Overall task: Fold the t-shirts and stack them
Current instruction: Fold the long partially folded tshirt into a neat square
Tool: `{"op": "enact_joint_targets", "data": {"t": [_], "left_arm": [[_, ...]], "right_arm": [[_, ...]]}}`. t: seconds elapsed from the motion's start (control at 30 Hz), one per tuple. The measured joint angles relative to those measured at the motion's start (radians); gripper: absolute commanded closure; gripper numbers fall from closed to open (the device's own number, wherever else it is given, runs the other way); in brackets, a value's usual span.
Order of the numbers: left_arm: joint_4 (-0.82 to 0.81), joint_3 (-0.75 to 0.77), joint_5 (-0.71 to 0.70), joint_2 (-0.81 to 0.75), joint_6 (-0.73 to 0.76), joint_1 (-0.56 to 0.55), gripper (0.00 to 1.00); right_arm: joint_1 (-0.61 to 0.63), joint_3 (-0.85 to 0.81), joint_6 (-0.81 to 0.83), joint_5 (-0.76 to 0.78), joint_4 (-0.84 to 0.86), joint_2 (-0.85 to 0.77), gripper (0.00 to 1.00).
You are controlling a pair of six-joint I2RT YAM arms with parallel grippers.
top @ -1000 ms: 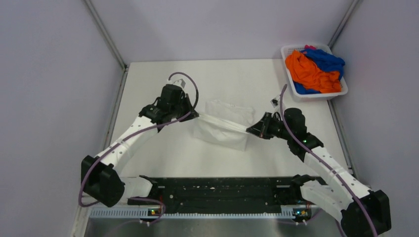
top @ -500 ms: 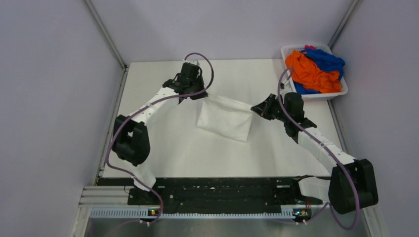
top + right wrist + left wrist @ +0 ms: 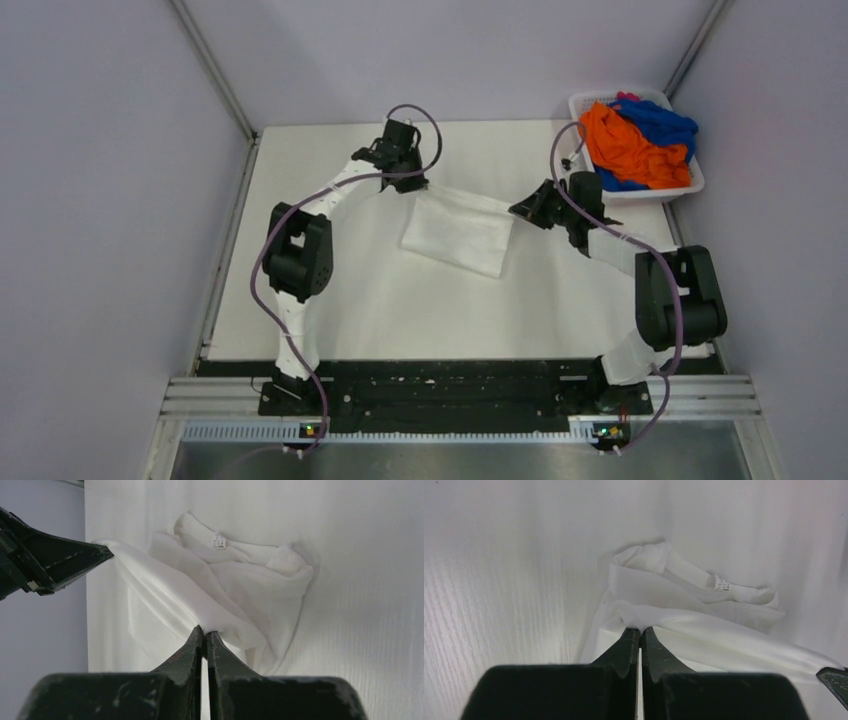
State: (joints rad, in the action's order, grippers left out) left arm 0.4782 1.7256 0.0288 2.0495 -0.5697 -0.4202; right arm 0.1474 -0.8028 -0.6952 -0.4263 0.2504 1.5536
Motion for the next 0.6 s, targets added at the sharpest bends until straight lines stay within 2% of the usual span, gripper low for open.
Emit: {"op": "enact_joint_targets", "data": {"t": [0.1,0.13,0.17,0.2,0.23,0.27,0.3,0.33,0.37,0.43,0.6], "left_arm": [[0.000,0.025,0.000,0.049,0.001,0.004,0.99],[0.000,0.033,0.005,0.064,0.001,0.006,0.91],[0.001,0.041,0.009,0.078,0.001,0.006,0.79],[0.002,0.054,0.014,0.094,0.000,0.007,0.68],[0.002,0.068,0.016,0.110,0.000,0.007,0.59],[0.004,0.079,0.014,0.121,0.004,0.007,0.45],[0.008,0.091,0.010,0.131,0.001,0.008,0.25],[0.013,0.100,0.006,0.136,-0.001,0.011,0.16],[0.016,0.104,0.003,0.136,0.007,0.013,0.10],[0.016,0.106,-0.001,0.134,0.000,0.018,0.07],[-0.023,0.021,0.025,0.073,-0.007,0.023,0.01]], "right_arm": [[-0.008,-0.030,-0.005,0.000,0.019,0.064,1.00],[-0.009,-0.031,-0.005,0.007,0.022,0.074,0.99],[-0.009,-0.032,-0.004,0.013,0.023,0.081,0.91],[-0.009,-0.035,-0.003,0.022,0.021,0.090,0.79],[-0.009,-0.046,0.002,0.031,0.016,0.103,0.61],[-0.009,-0.064,0.009,0.043,0.007,0.119,0.31],[-0.010,-0.090,0.020,0.060,-0.011,0.137,0.18],[-0.013,-0.126,0.036,0.073,-0.036,0.156,0.11],[-0.015,-0.154,0.047,0.085,-0.056,0.167,0.07],[-0.021,-0.216,0.077,0.098,-0.093,0.176,0.02],[-0.023,-0.200,0.094,0.096,-0.093,0.098,0.01]]}}
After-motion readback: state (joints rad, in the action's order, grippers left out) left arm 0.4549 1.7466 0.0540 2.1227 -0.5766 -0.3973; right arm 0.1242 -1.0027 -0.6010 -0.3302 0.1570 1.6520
